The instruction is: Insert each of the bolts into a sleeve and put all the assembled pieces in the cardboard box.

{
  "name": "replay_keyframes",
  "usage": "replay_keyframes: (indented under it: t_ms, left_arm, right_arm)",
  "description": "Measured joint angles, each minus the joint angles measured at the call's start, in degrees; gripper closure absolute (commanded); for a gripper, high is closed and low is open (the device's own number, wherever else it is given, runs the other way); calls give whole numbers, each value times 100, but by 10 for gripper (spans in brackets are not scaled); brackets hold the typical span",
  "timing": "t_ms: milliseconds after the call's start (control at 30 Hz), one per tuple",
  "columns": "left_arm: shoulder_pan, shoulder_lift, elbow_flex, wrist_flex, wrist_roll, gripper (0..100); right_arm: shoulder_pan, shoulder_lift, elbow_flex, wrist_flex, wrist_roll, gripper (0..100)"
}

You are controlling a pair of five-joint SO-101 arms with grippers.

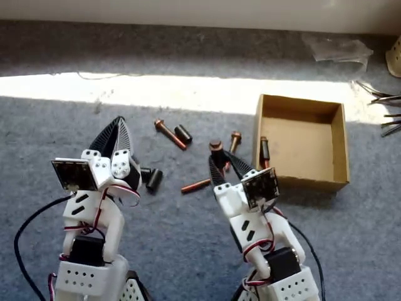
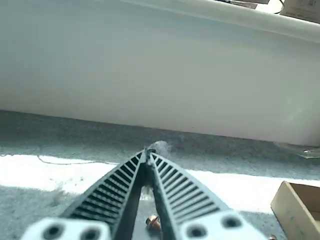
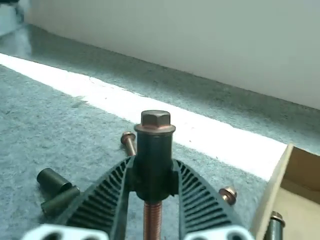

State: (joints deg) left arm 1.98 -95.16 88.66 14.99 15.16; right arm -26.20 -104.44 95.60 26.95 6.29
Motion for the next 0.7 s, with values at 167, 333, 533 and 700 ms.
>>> replay_keyframes:
  t_ms: [167,333,533,700]
  left_arm:
    - [-149,0,440,0,0,993]
    - [-149,0,545,0,0,993]
    - [-149,0,545,0,0,993]
    - [-149,0,545,0,0,993]
  right_arm:
    - [659,9,-176,1046,0,995]
    - [1029,0,-1037,1881,62,995]
    - [1582,369,-1424,1890,369,995]
    - [1890,1670,-1960,1811,686,995]
